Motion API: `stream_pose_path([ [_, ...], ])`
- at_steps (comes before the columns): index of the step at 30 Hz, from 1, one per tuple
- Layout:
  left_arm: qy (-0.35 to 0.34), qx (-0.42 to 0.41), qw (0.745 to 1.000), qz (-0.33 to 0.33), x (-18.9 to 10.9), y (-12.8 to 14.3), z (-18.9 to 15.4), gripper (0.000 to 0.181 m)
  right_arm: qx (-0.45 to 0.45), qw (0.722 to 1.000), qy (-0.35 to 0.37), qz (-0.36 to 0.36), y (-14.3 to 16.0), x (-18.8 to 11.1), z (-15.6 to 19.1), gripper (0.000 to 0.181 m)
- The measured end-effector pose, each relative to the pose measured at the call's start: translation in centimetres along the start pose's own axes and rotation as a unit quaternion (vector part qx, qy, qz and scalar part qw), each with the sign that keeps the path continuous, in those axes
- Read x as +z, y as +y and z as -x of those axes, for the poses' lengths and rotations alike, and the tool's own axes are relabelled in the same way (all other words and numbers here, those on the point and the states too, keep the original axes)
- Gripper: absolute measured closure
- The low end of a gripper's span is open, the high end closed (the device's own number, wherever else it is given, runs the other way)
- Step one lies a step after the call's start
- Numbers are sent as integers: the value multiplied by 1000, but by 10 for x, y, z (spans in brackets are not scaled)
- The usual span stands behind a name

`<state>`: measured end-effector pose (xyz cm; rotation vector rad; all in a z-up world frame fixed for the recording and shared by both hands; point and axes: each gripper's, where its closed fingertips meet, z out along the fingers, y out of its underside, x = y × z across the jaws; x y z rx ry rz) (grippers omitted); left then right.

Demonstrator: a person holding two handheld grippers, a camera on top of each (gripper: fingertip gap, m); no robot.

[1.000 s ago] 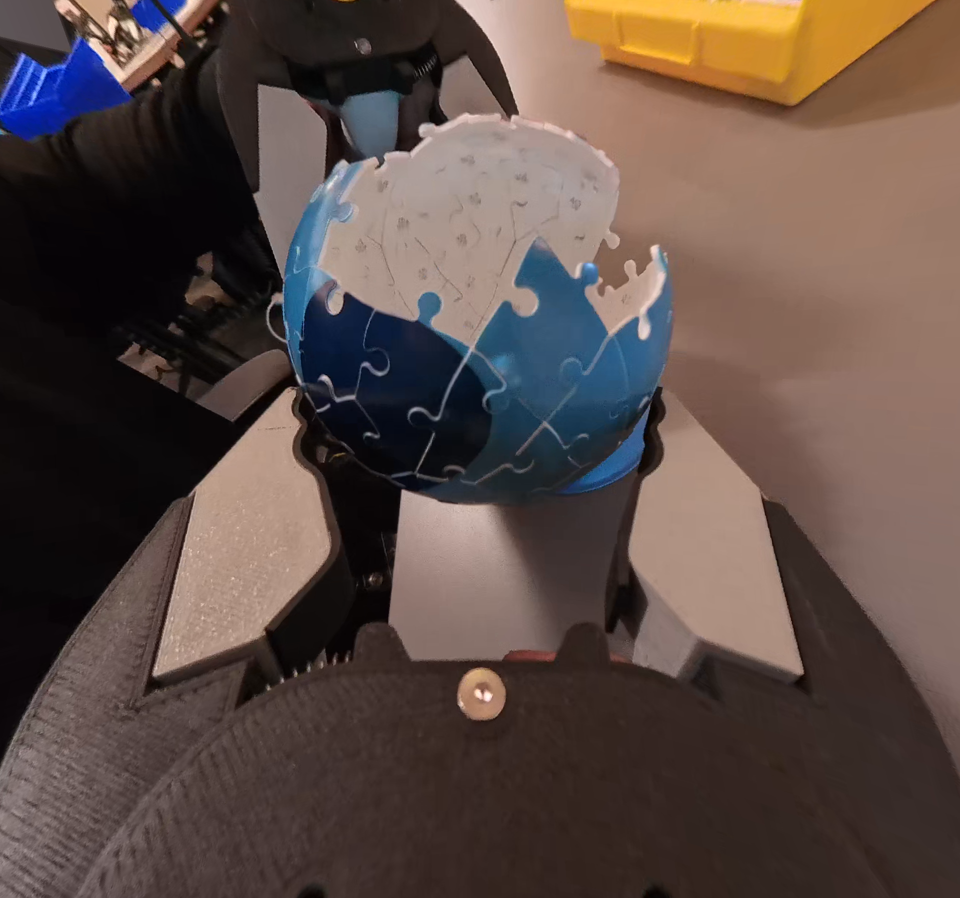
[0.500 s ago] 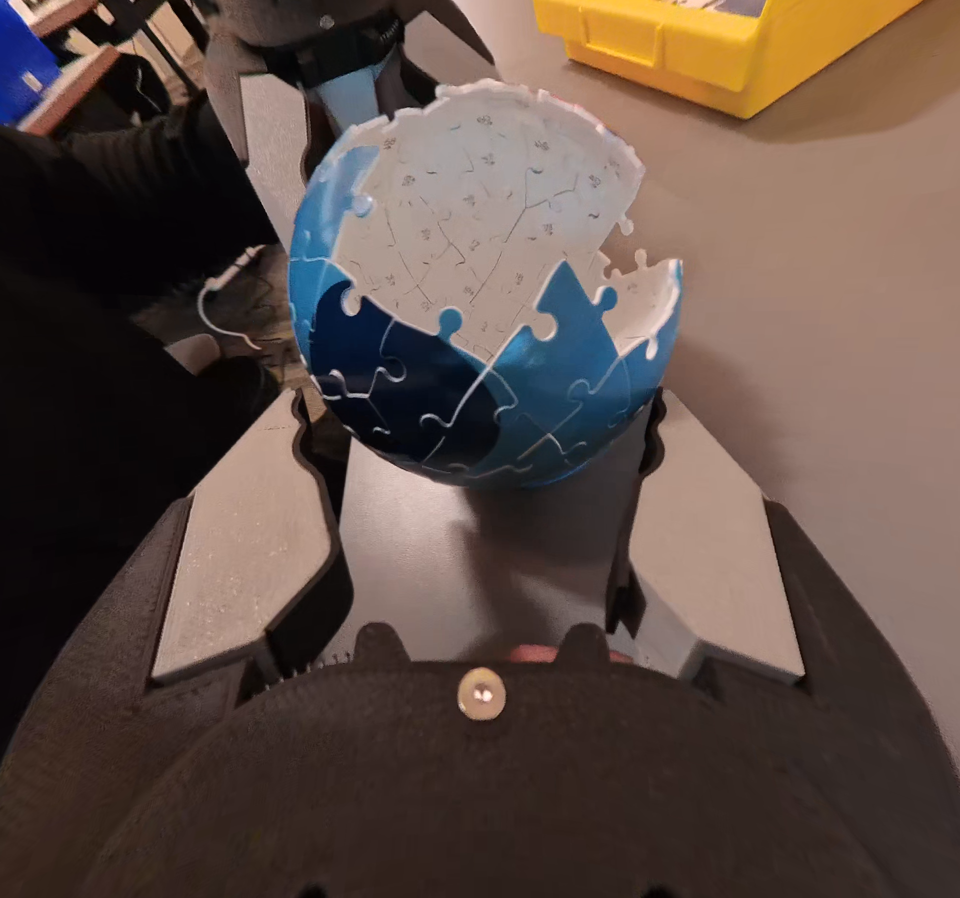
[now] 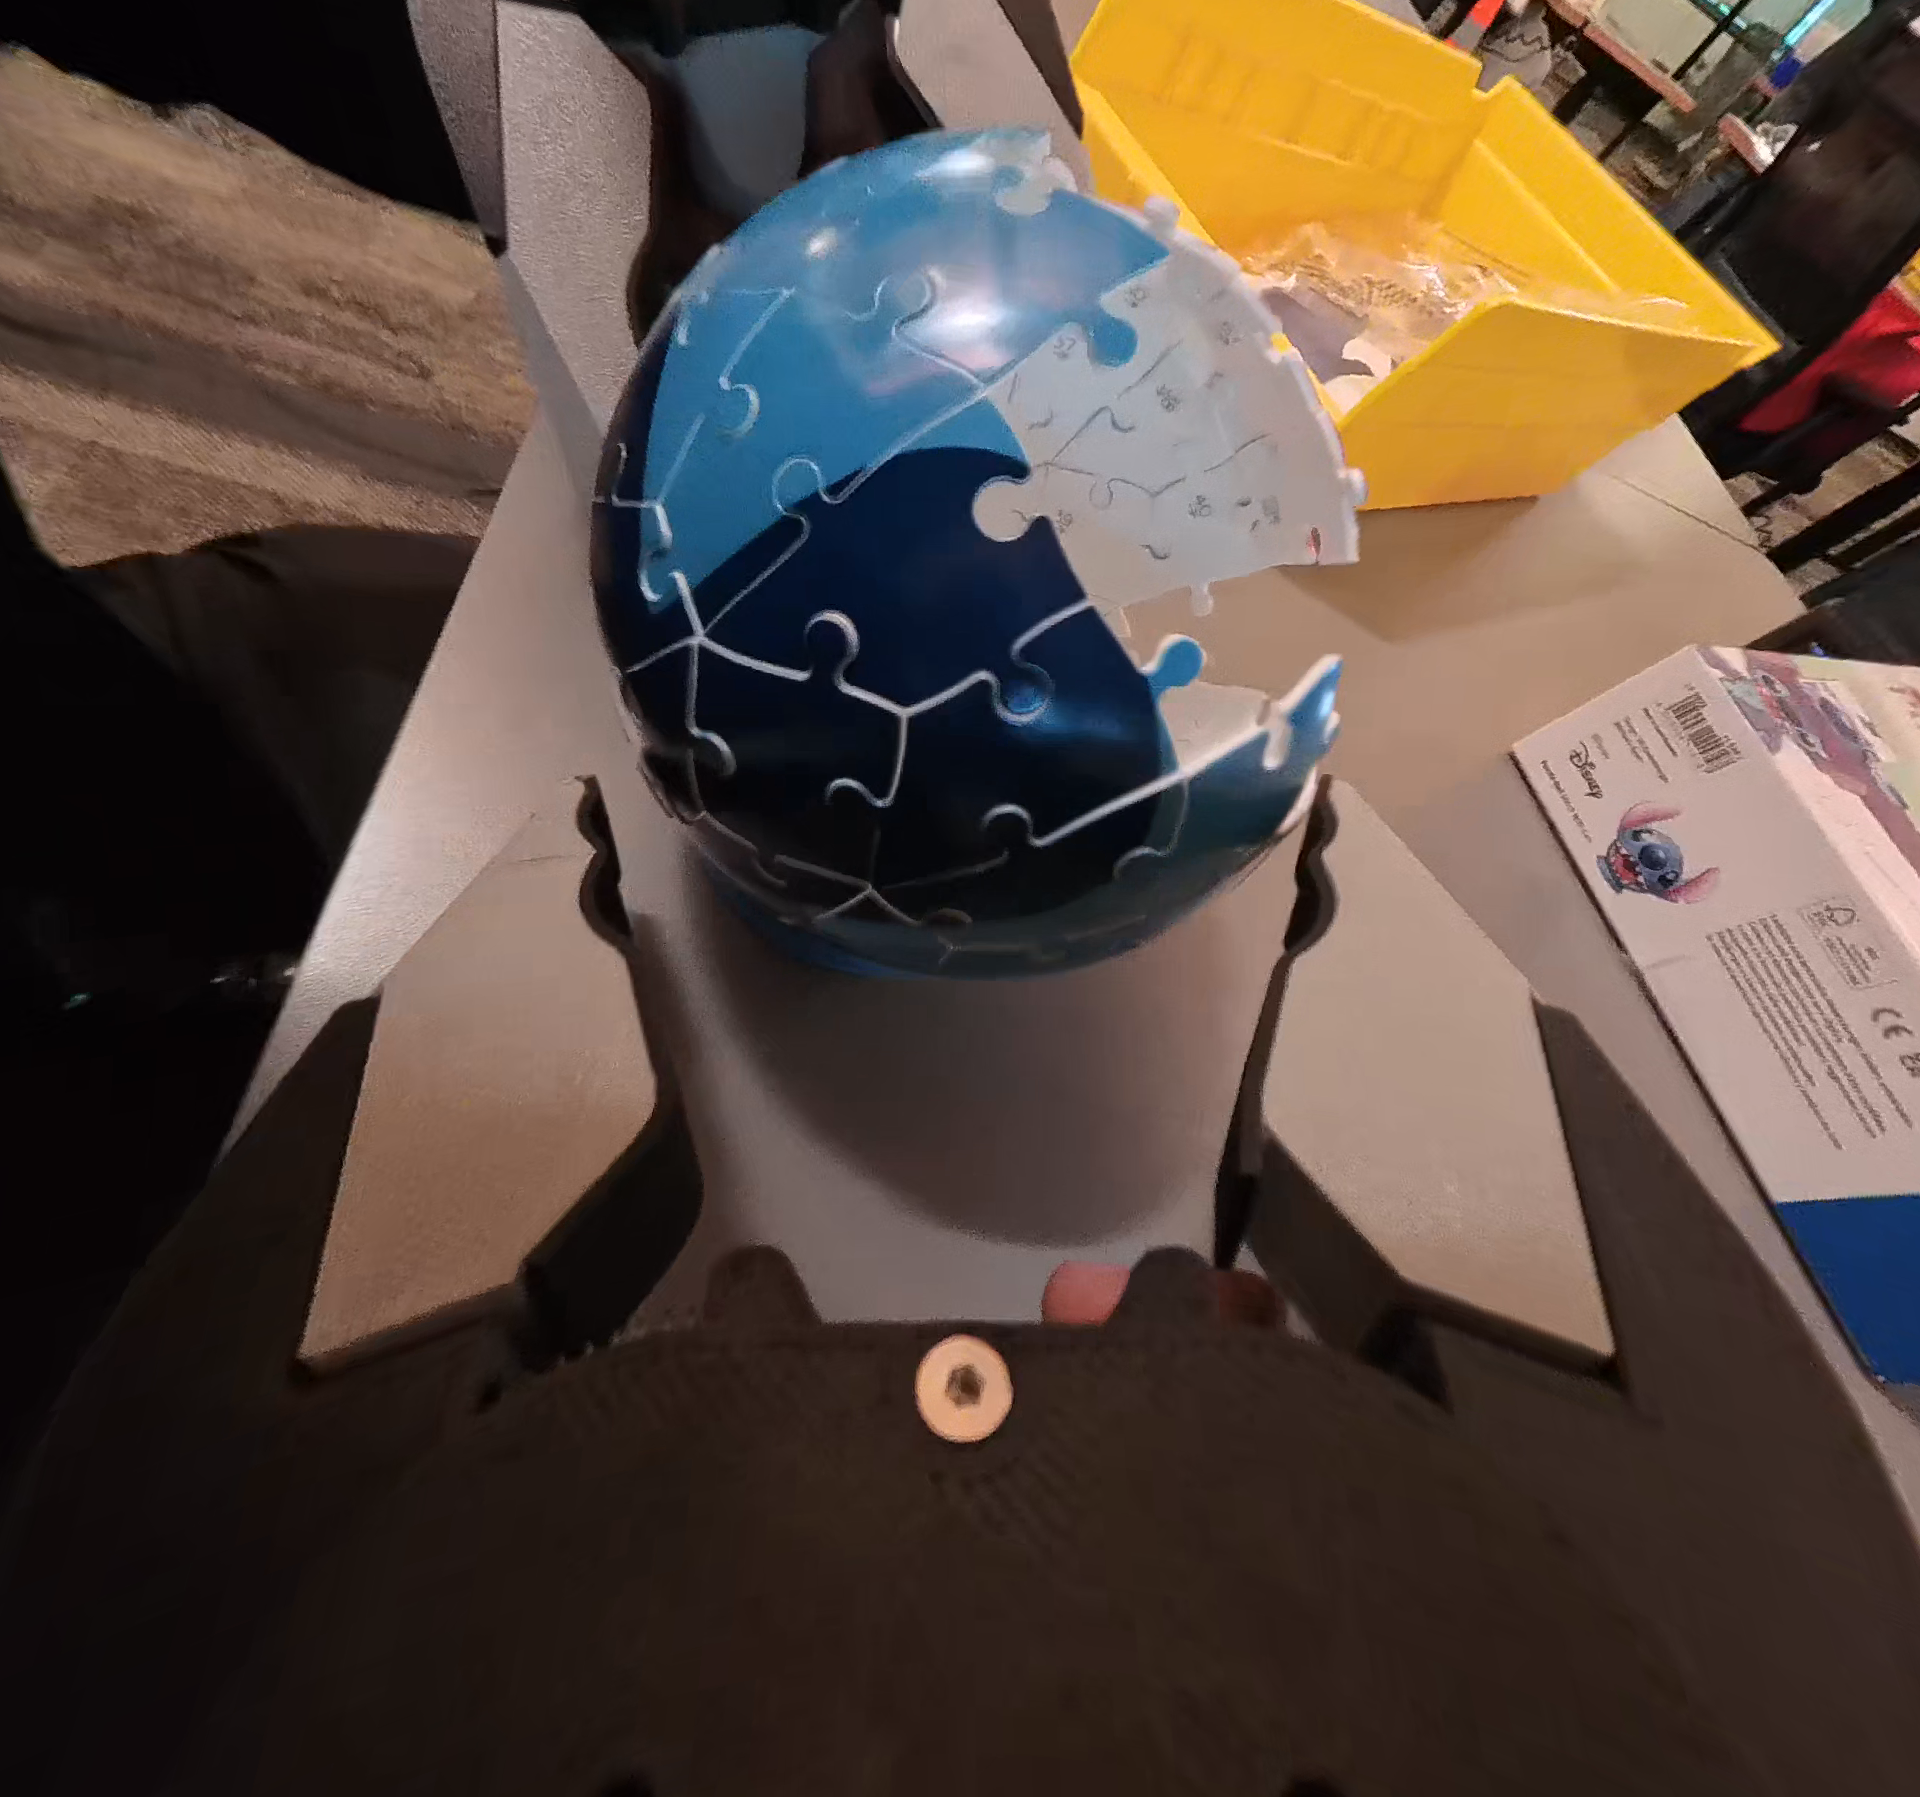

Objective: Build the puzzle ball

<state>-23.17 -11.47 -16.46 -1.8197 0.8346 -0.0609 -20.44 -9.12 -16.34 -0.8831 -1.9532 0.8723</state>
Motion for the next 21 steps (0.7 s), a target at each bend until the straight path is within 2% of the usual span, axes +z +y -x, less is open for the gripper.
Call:
stream_pose_path([
  [5, 11, -37, 999, 30, 2, 4, 2, 72, 51, 999, -5, -5, -2, 5, -5, 57],
  [9, 58, -126, 990, 37, -1, -1, -5, 72, 130, 990, -47, -13, -10, 1, -1, 57],
  [13, 113, -232, 965, 49, -6, -10, -12, 72, 242, 964, -111, -10, -15, -4, 5, 57],
  [18, 151, -325, 931, 66, -8, -12, -14, 72, 365, 911, -191, 6, -9, -2, 17, 57],
  [21, 155, -324, 931, 62, -11, -12, -13, 74, 387, 898, -210, -3, -11, -3, 16, 58],
])
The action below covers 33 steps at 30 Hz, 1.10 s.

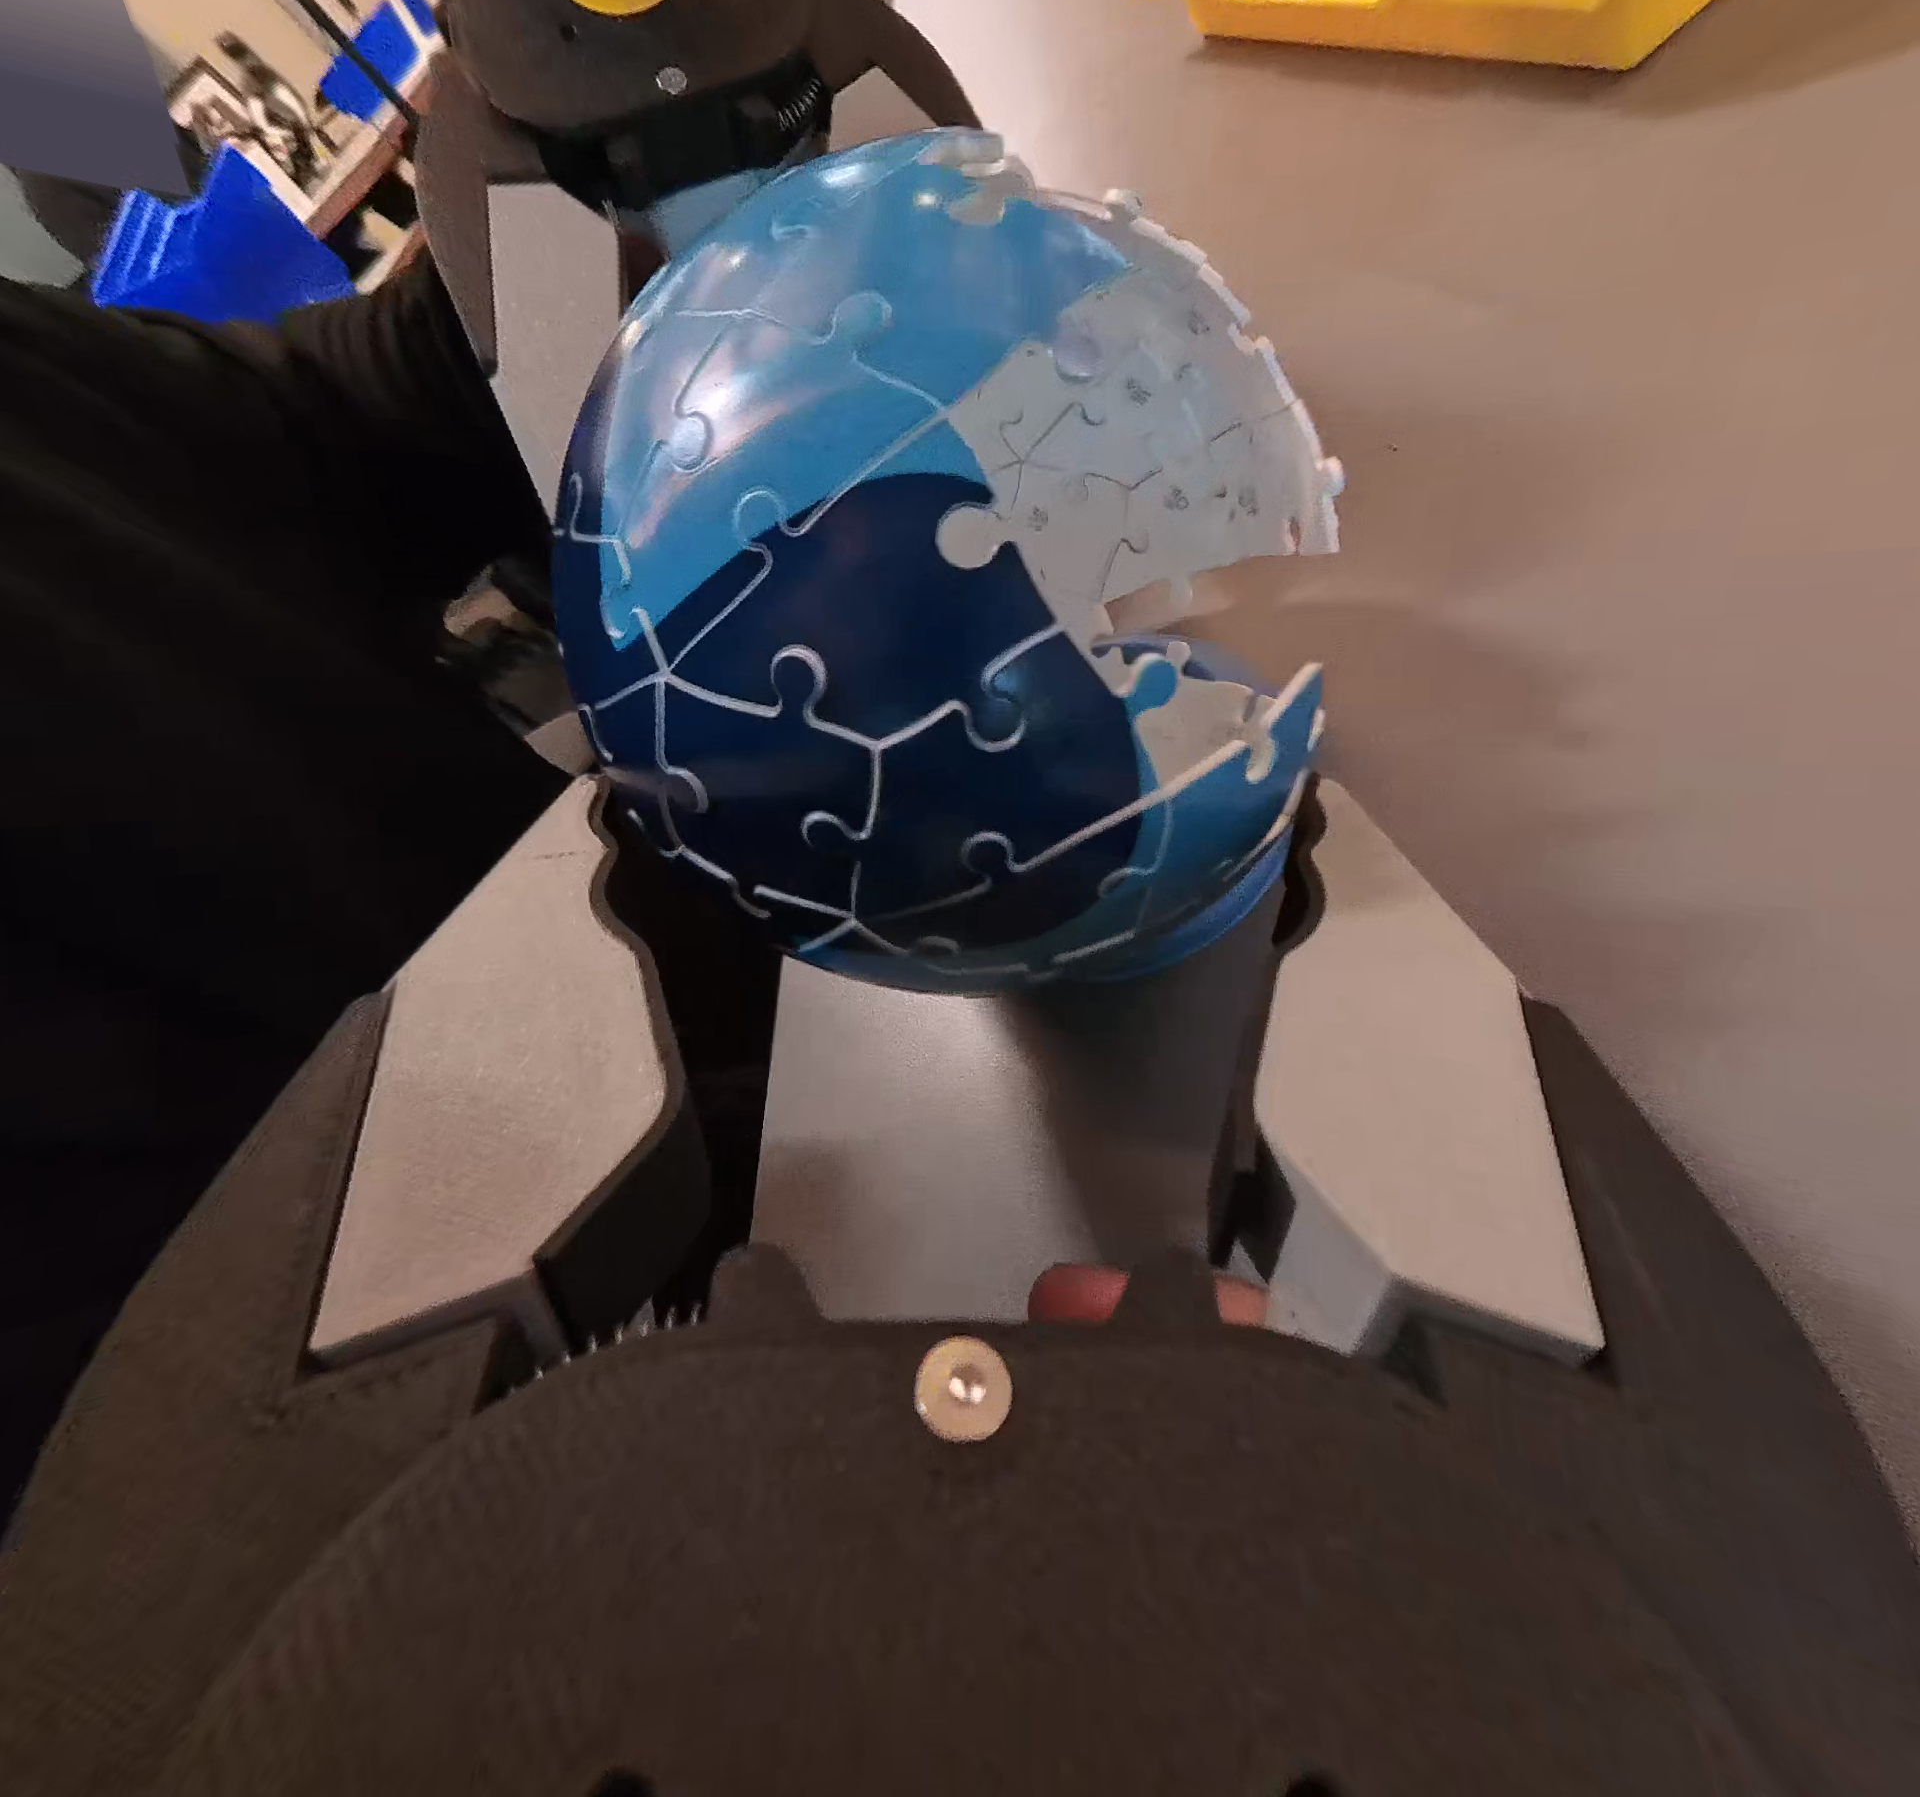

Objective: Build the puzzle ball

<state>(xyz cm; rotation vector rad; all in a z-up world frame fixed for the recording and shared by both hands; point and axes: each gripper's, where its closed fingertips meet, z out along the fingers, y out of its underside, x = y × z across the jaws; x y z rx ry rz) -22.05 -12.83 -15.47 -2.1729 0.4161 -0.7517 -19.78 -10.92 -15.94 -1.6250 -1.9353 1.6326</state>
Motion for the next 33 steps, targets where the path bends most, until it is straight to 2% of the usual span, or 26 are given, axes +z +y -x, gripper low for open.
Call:
stream_pose_path([
  [5, -19, 65, 998, -8, -5, 10, 5, 82, -53, 998, 9, -19, -2, -7, -1, 62],
  [9, -9, 87, 996, -13, -5, 18, 8, 79, -69, 996, 7, -47, -6, -17, -3, 65],
  [12, -10, 88, 995, -35, -5, 12, 14, 79, -77, 994, -12, -74, -12, -22, -1, 66],
  [16, -27, 130, 989, -66, -4, 7, 15, 77, -138, 987, 16, -84, -12, -24, -5, 65],
  [18, -33, 157, 985, -69, -3, 5, 13, 77, -152, 984, 18, -94, -14, -25, -2, 70],
  [21, -42, 189, 979, -61, -2, 3, 11, 81, -139, 987, 31, -68, -7, -20, -6, 74],
  [25, -74, 216, 972, -53, -7, 3, 14, 80, -140, 984, 77, -81, -6, -24, -8, 73],
  [29, -67, 214, 971, -78, -25, -5, 13, 82, -154, 978, 113, -82, 0, -27, -6, 76],
  [33, -54, 232, 970, -49, -15, -5, 12, 81, -146, 979, 123, -68, 4, -17, -1, 76],
])
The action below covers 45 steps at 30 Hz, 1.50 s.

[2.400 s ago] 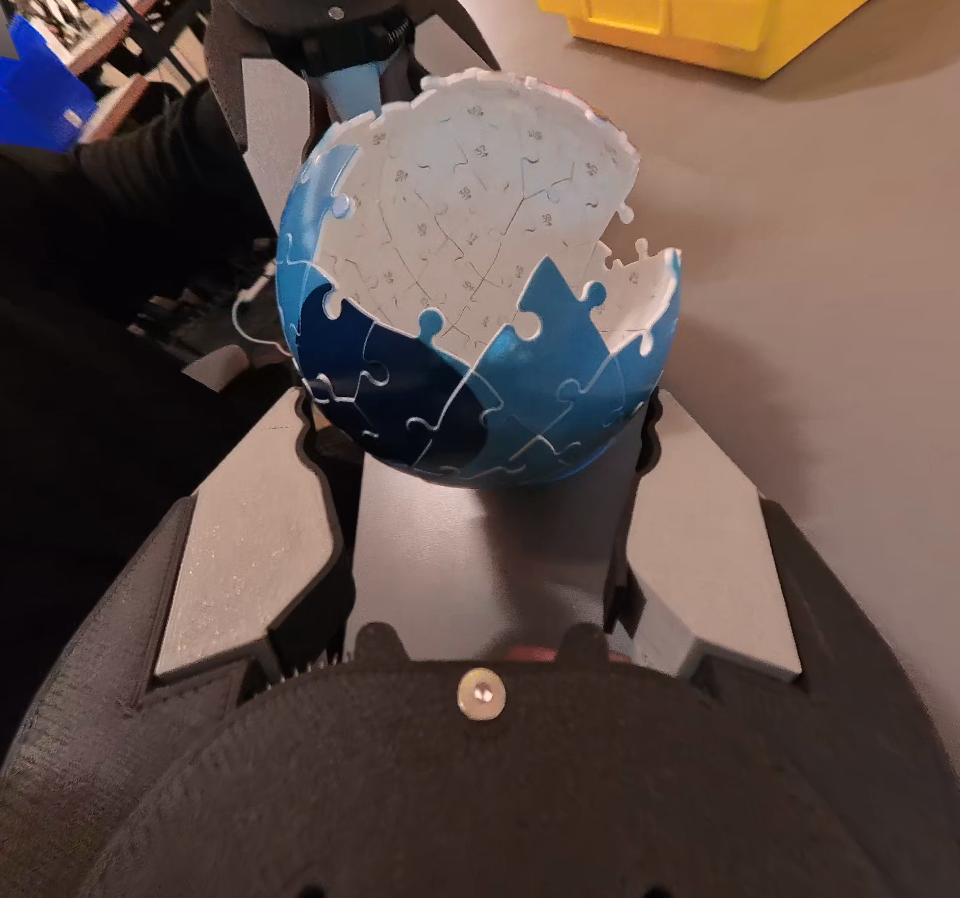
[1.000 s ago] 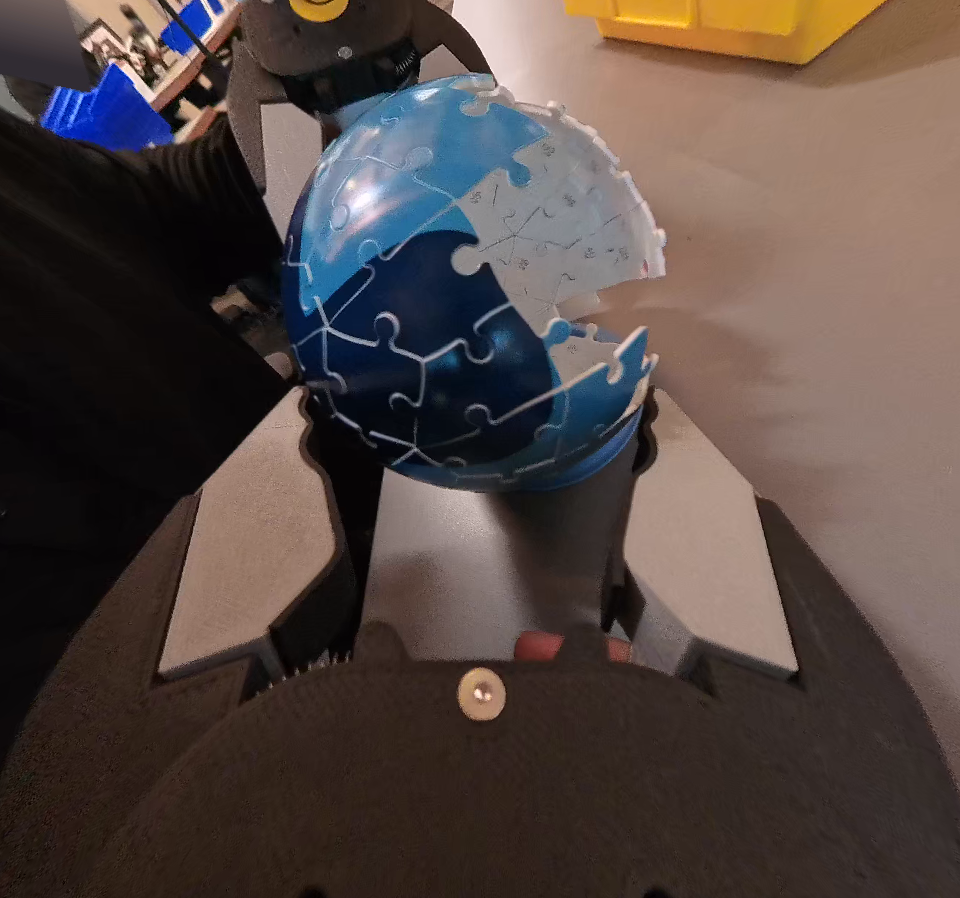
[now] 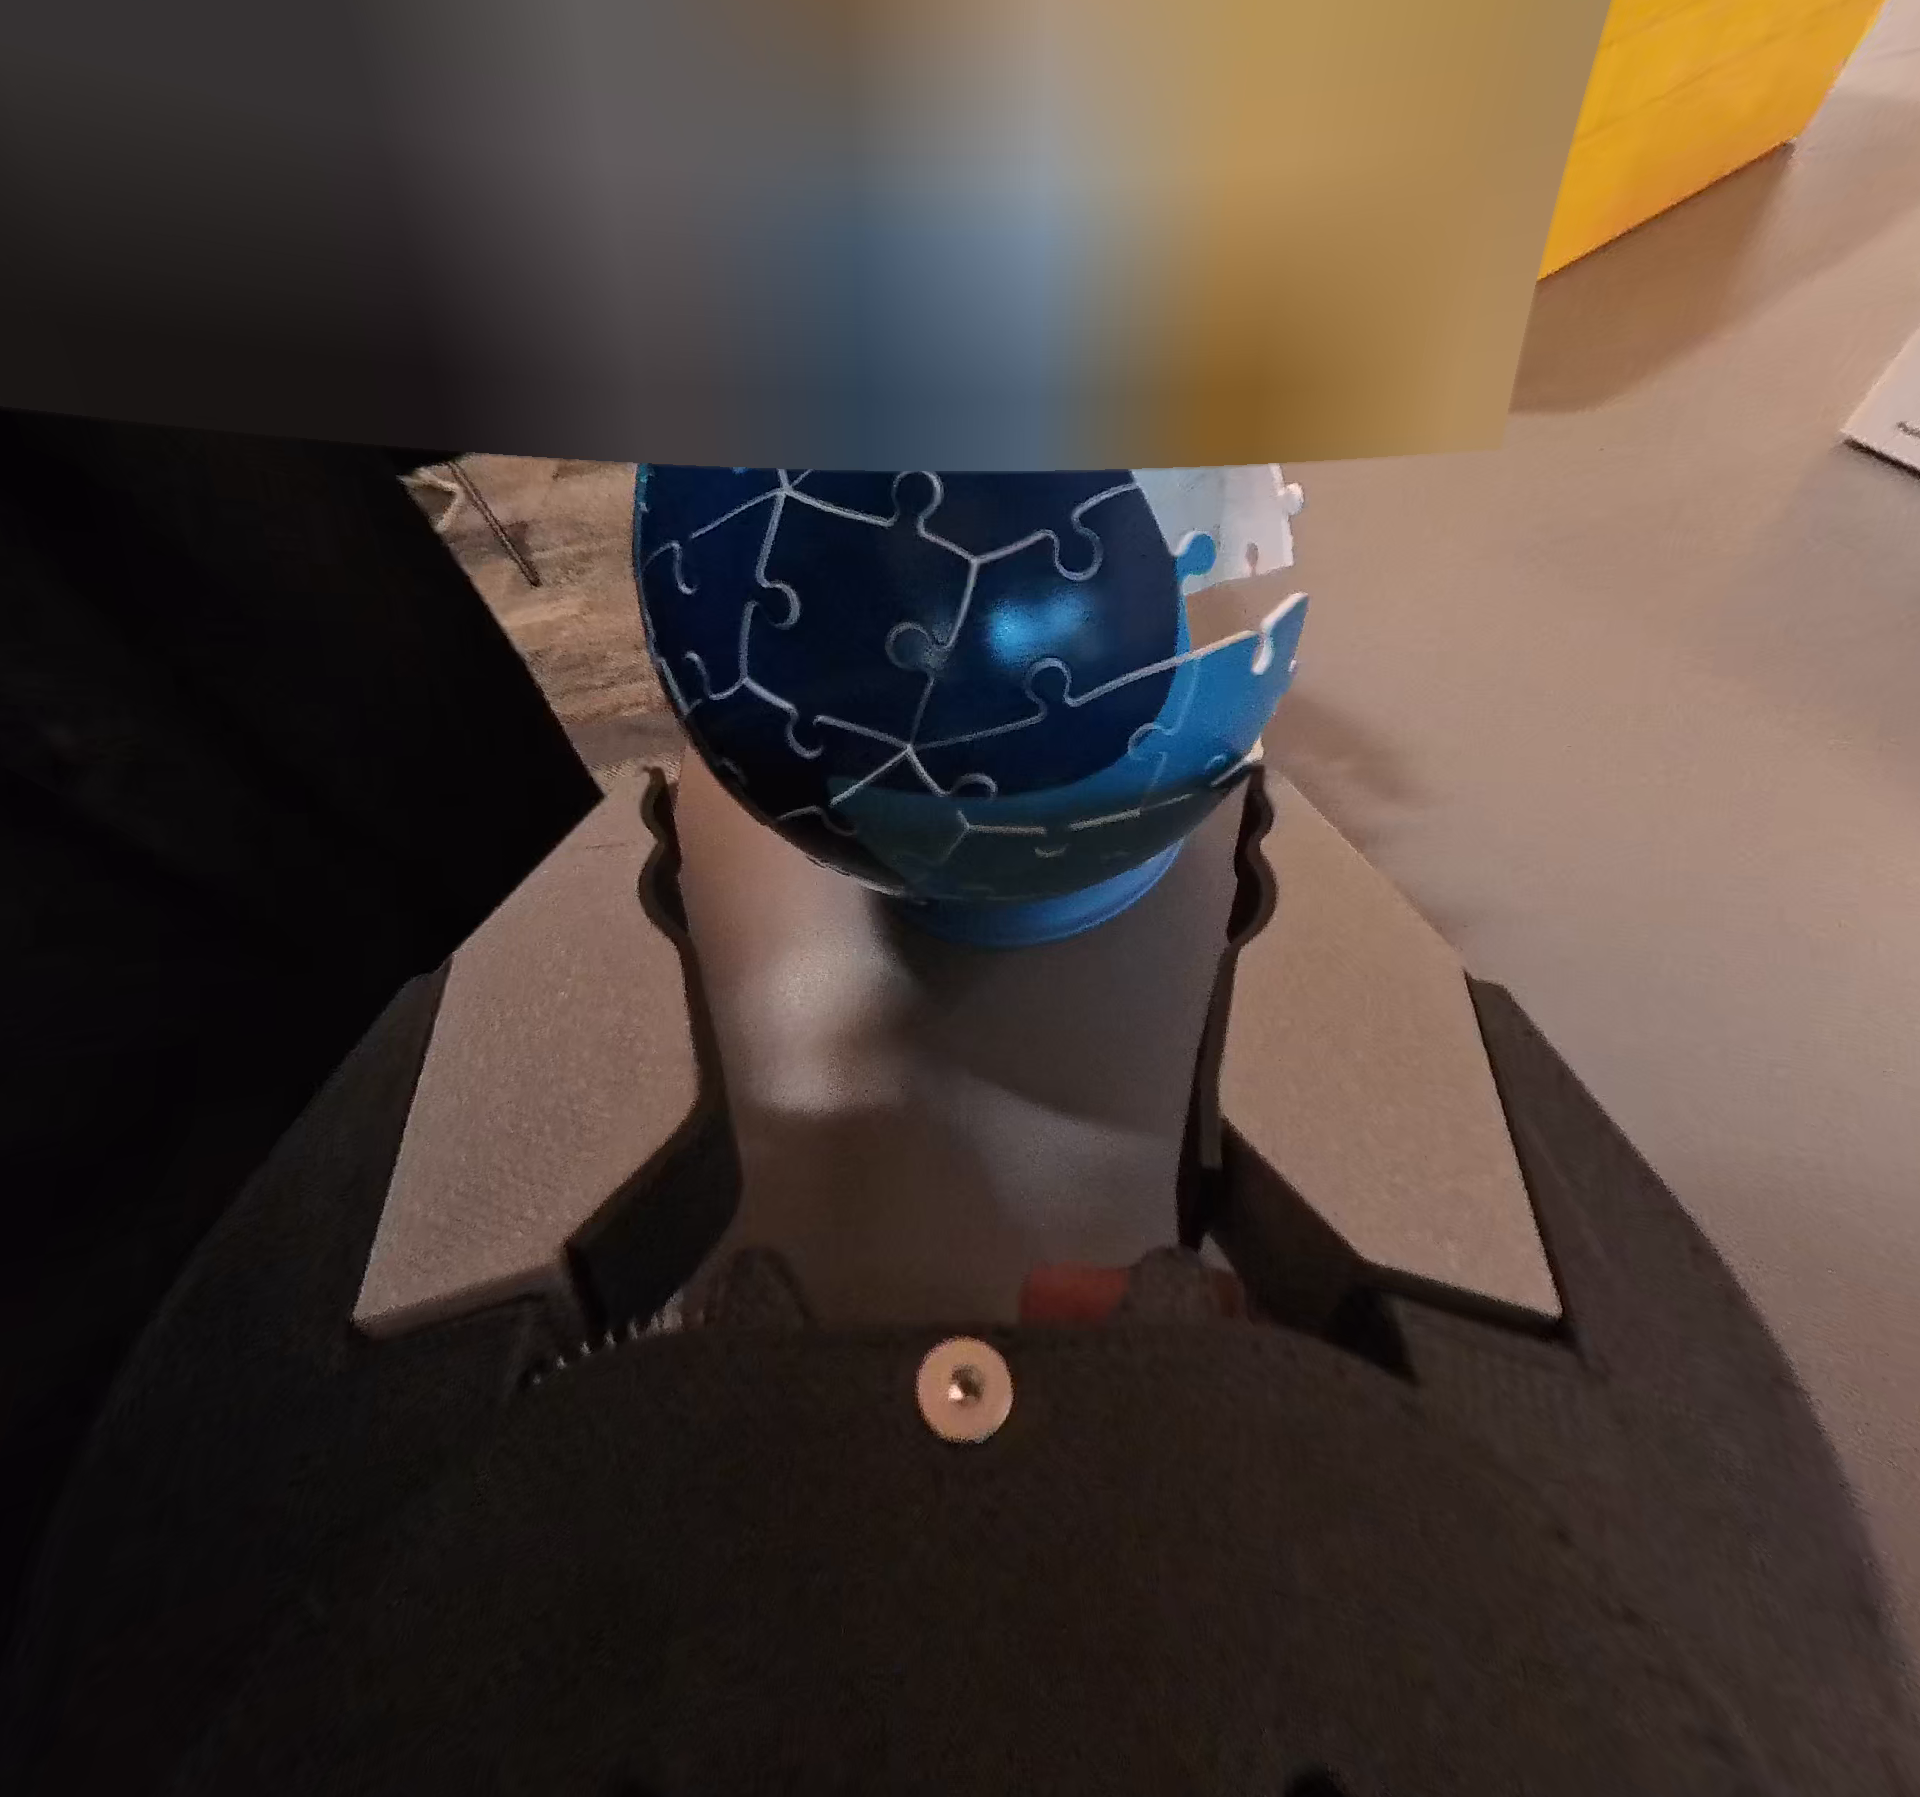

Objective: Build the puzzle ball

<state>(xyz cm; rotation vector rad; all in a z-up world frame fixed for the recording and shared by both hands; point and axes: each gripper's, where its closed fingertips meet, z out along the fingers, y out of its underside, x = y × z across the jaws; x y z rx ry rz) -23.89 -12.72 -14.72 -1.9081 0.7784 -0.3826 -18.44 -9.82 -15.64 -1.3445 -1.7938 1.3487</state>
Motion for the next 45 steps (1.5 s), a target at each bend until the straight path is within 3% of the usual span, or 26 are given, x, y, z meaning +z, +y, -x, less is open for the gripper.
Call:
stream_pose_path([
  [4, -10, 11, 999, 34, 14, 13, -2, 79, 9, 1000, 16, -8, -5, 3, -3, 79],
  [13, 4, -123, 992, 36, 23, 12, -19, 79, 45, 999, -12, -7, -20, -11, 1, 79],
  [23, 41, -150, 987, 38, 23, 18, -21, 82, 131, 990, -55, -7, -12, -12, -1, 83],
  [28, 67, -134, 988, 41, 14, 27, -20, 85, 129, 988, -83, 1, -5, -20, 4, 83],
  [32, 60, -145, 987, 28, 4, 30, -18, 85, 90, 995, -47, -7, -8, -54, -19, 80],
  [35, 41, -141, 988, 39, -1, 37, -12, 85, 74, 994, 84, 8, 0, -110, -77, 91],
  [37, 38, -139, 989, 36, -3, 38, -9, 86, 107, 978, 178, 21, 15, -158, -114, 95],
  [40, 41, -146, 988, 22, -6, 35, -5, 90, 181, 946, 260, 69, 57, -212, -138, 107],
  [42, 47, -148, 988, 22, -5, 35, -4, 93, 220, 930, 263, 131, 89, -221, -135, 112],
  [45, 42, -138, 989, 32, -4, 37, -1, 94, 238, 926, 245, 159, 105, -208, -131, 113],
])
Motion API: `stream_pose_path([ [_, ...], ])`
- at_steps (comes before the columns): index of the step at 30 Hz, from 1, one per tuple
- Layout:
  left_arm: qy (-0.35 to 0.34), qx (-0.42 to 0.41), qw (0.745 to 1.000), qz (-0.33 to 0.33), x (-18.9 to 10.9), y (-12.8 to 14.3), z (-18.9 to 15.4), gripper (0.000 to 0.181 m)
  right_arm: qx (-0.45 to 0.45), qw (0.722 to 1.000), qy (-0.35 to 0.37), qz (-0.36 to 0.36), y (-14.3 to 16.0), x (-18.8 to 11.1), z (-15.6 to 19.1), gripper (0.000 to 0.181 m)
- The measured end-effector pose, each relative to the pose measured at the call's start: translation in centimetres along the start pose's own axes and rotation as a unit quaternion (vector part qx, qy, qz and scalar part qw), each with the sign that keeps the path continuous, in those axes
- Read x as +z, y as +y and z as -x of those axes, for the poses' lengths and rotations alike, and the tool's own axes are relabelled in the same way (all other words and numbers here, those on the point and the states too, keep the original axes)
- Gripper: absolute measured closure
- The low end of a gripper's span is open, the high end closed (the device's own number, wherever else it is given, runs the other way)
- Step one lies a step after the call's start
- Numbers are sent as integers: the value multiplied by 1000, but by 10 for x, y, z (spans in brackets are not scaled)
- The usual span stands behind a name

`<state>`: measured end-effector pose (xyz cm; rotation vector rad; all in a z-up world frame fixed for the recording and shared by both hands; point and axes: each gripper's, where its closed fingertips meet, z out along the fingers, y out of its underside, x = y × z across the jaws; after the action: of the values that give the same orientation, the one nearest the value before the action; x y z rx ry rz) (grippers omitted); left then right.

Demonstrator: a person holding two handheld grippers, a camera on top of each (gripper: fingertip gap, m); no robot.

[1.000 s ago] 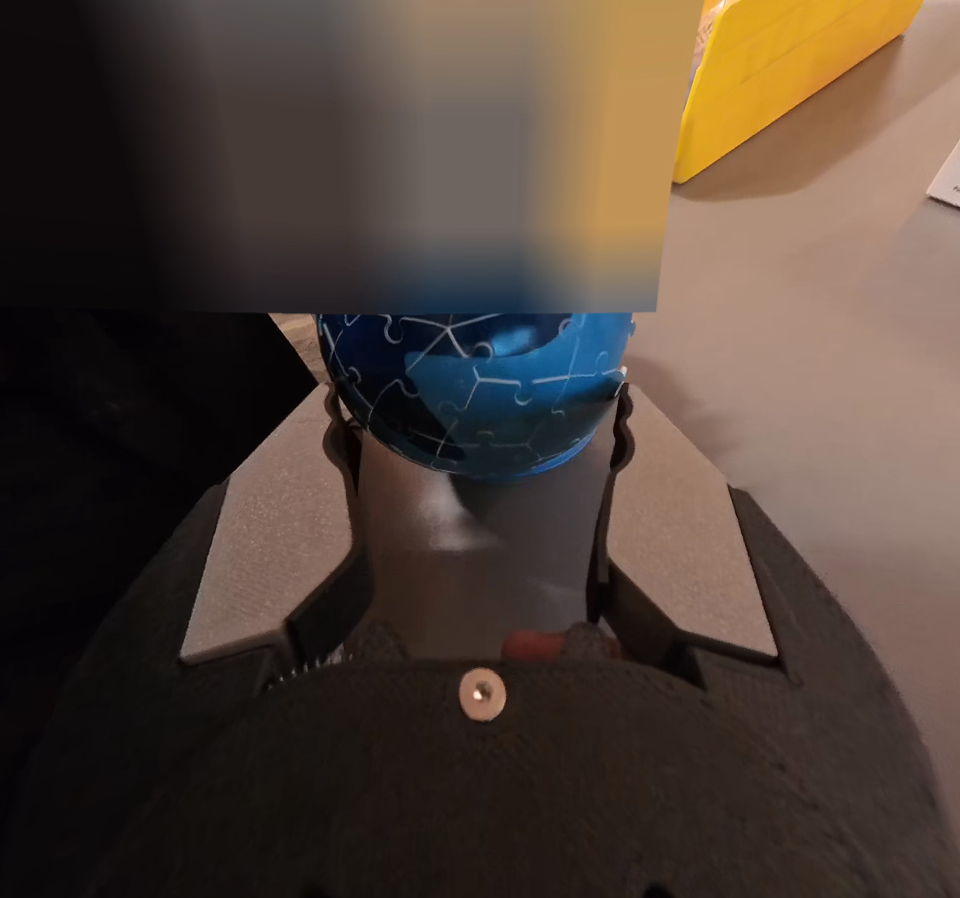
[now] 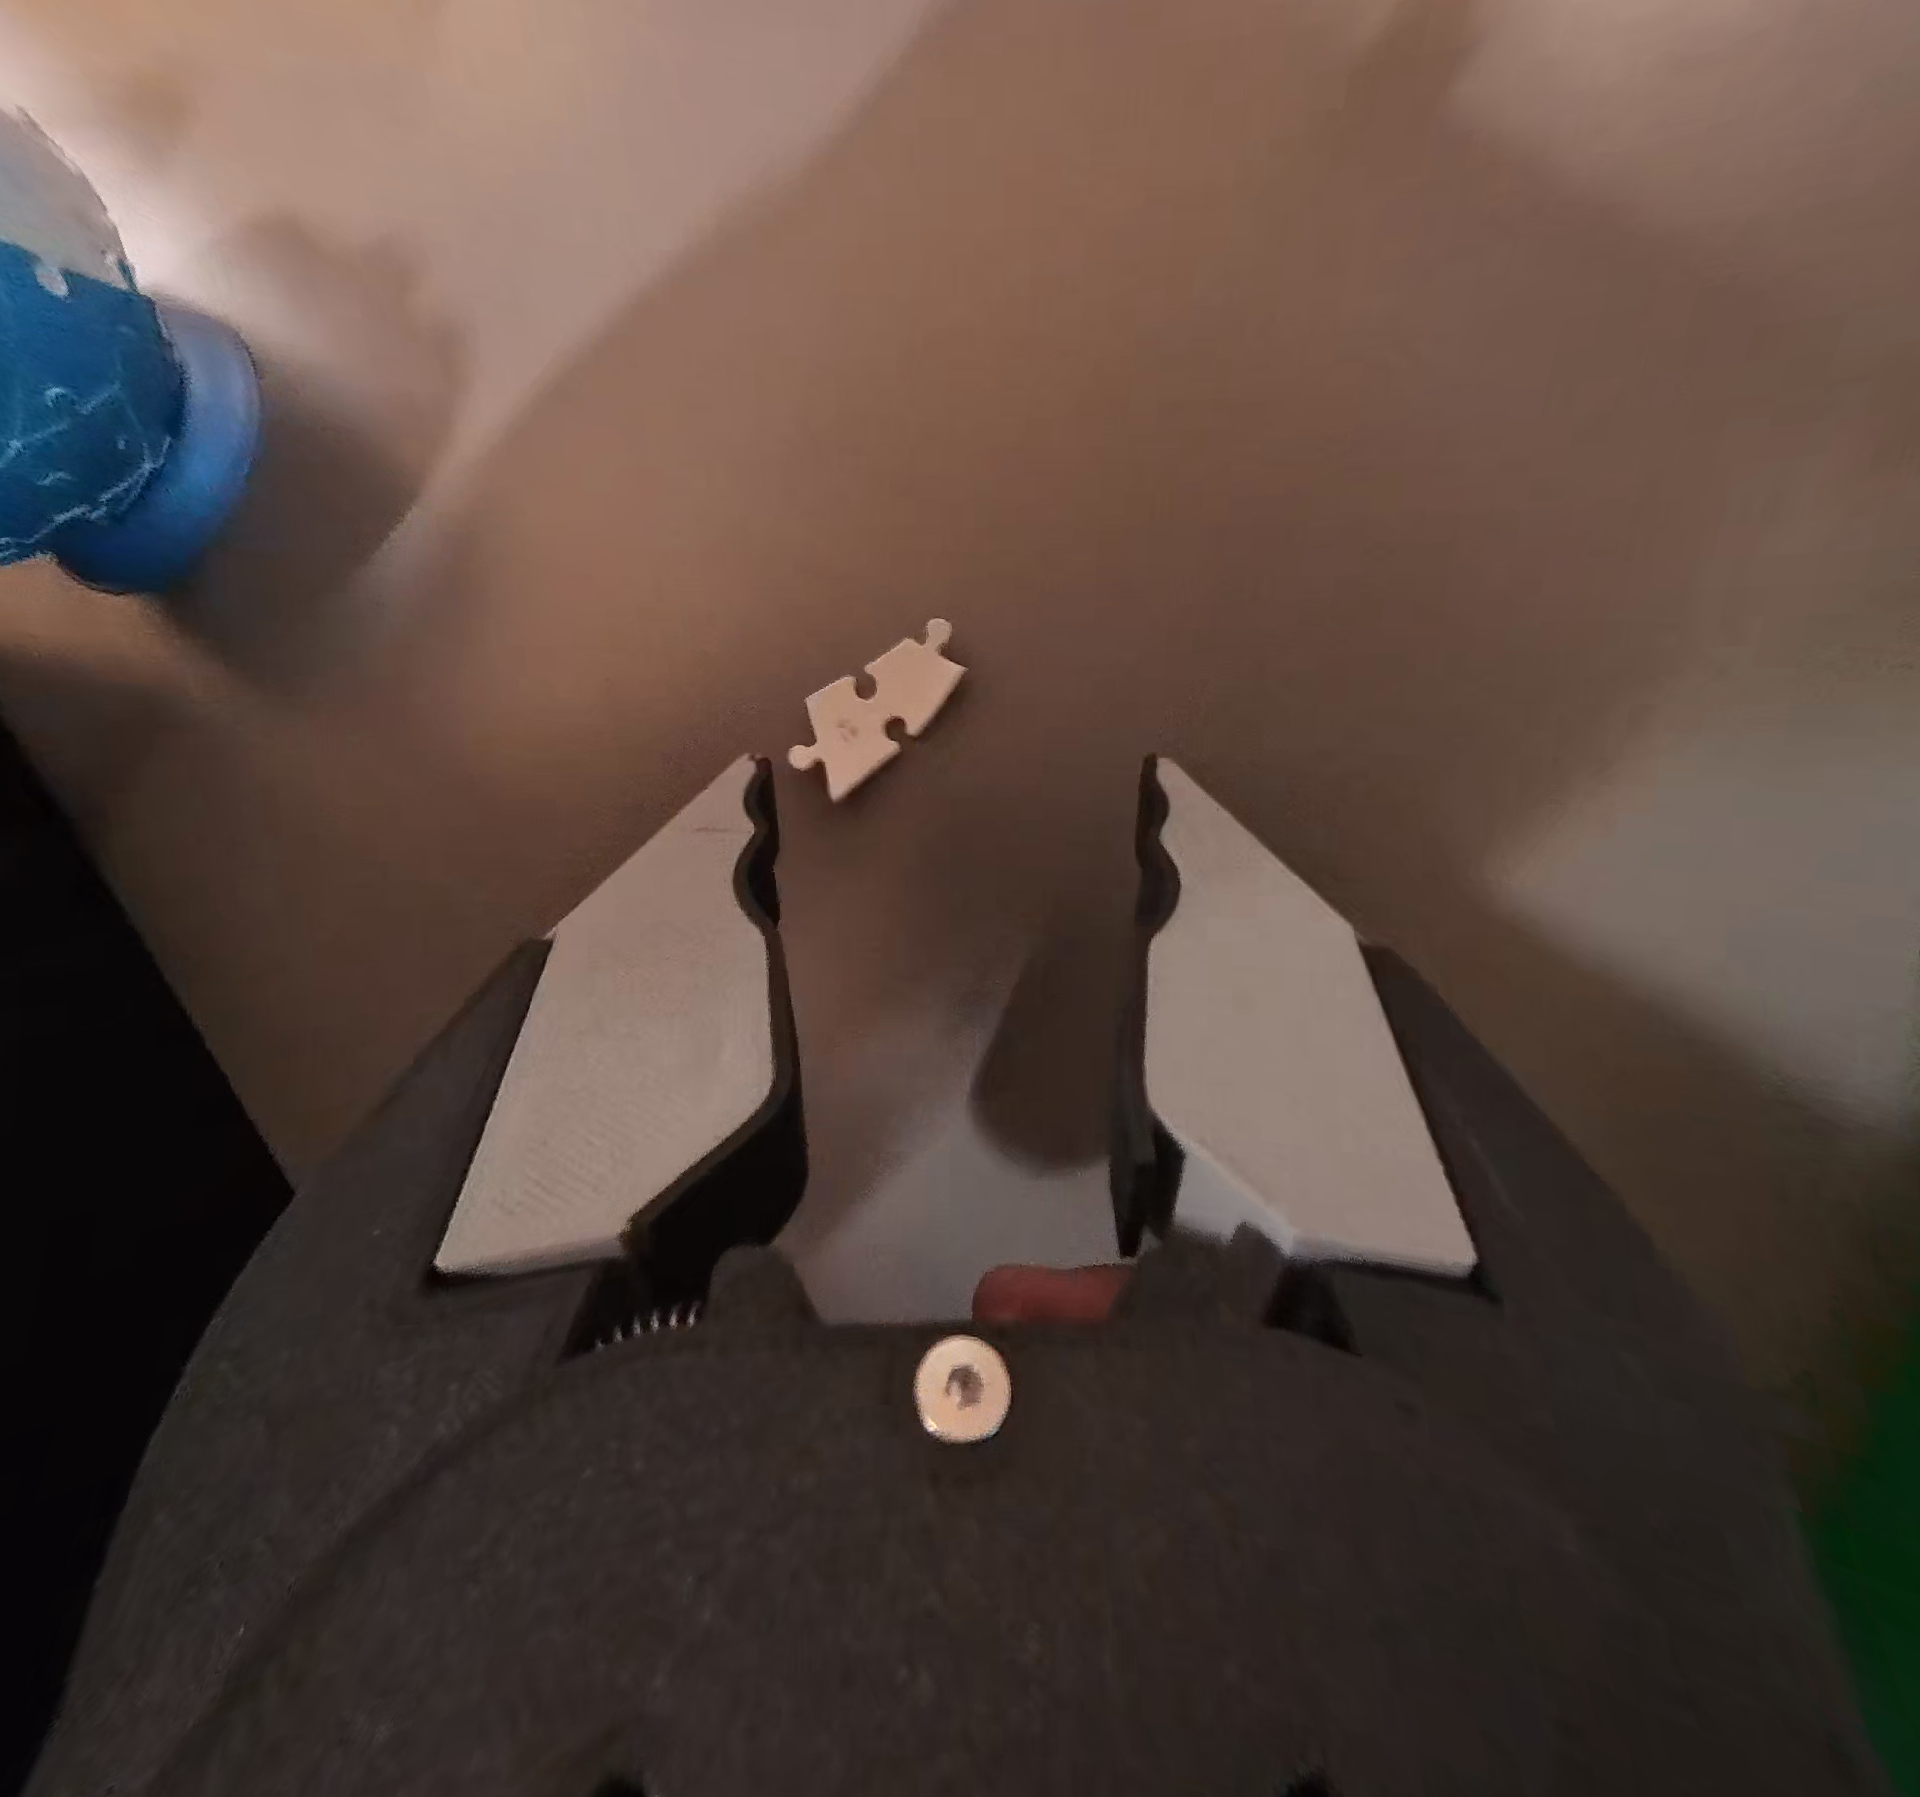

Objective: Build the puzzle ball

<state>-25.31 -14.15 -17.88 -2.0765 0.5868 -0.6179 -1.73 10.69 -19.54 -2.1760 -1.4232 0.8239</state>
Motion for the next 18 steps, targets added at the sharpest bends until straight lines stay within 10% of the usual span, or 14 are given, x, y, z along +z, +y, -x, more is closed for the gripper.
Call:
stream_pose_path([
  [13, -51, -6, 999, -5, -9, 4, 9, 103, -16, 995, -93, 22, -8, 32, 23, 173],
  [18, -53, -8, 999, 9, -8, 9, 9, 103, -22, 996, -85, 23, -11, 25, 23, 144],
])
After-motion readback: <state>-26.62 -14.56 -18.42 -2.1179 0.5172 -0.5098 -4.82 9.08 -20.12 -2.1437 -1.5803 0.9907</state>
